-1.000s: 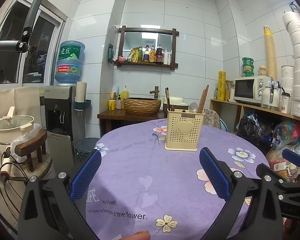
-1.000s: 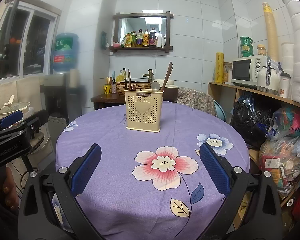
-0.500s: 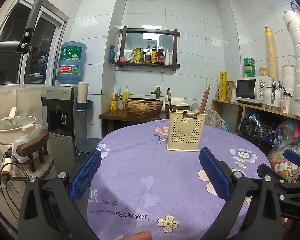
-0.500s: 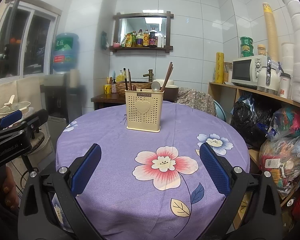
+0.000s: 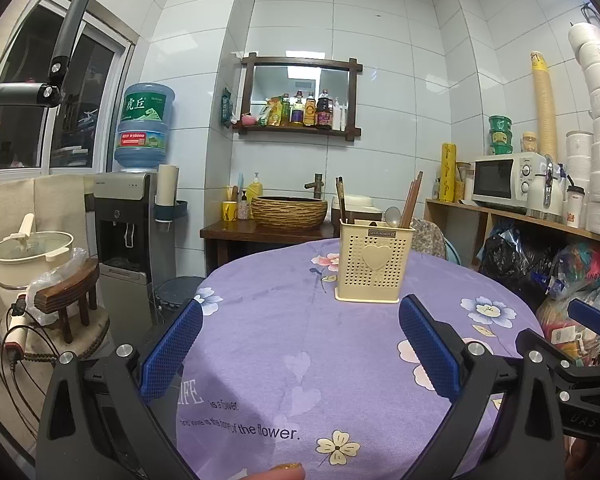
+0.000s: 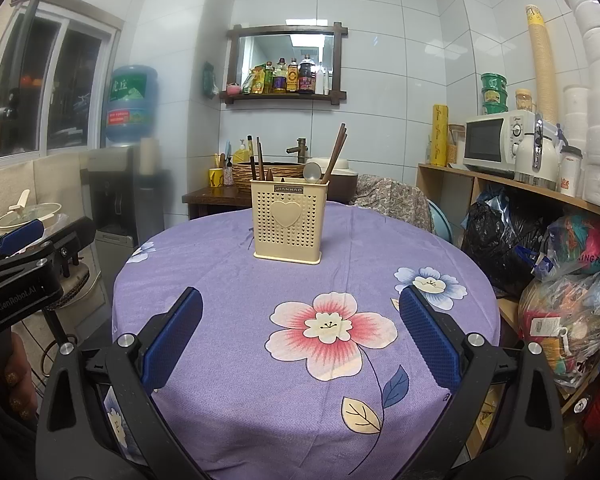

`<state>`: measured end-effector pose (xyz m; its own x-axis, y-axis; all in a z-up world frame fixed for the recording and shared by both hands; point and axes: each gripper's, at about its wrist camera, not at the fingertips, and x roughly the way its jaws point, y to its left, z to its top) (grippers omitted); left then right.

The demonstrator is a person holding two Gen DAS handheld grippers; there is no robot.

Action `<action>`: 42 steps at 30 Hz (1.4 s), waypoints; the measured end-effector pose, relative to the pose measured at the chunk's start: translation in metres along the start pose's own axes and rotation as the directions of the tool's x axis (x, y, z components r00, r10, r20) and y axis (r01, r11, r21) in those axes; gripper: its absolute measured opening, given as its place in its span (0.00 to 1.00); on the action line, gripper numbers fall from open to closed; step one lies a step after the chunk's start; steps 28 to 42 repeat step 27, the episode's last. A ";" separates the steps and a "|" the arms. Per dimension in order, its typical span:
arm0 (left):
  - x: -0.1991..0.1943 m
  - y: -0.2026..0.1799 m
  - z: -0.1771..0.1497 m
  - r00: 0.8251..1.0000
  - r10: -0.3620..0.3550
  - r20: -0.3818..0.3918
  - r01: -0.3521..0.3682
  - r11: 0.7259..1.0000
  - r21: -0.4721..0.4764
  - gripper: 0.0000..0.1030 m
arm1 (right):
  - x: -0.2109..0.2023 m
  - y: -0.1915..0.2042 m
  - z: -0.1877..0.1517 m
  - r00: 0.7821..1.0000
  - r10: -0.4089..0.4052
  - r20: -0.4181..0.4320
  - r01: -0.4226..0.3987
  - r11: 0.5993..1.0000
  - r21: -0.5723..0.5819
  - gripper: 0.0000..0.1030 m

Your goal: Organize utensils

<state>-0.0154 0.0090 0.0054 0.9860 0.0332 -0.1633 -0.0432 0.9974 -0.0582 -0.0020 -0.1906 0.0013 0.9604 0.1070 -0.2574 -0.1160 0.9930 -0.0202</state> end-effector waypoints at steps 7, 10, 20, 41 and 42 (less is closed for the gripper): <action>0.000 0.001 0.000 1.000 0.000 -0.002 0.000 1.000 -0.002 0.95 | 0.000 0.000 0.000 1.000 0.000 -0.001 0.000 1.000 0.000 0.94; 0.001 0.001 0.000 1.000 -0.002 -0.007 0.002 1.000 -0.007 0.95 | 0.000 0.000 0.000 1.000 0.000 -0.001 0.000 1.000 0.000 0.94; 0.002 0.000 0.000 1.000 0.009 -0.008 -0.009 1.000 -0.012 0.95 | 0.001 -0.001 0.000 1.000 -0.001 -0.002 0.001 1.000 0.001 0.94; 0.006 0.000 0.000 0.999 0.015 -0.035 -0.015 1.000 -0.024 0.95 | 0.001 -0.002 -0.001 1.000 -0.001 -0.007 0.001 1.000 0.003 0.94; 0.006 0.000 0.000 0.999 0.015 -0.035 -0.015 1.000 -0.024 0.95 | 0.001 -0.002 -0.001 1.000 -0.001 -0.007 0.001 1.000 0.003 0.94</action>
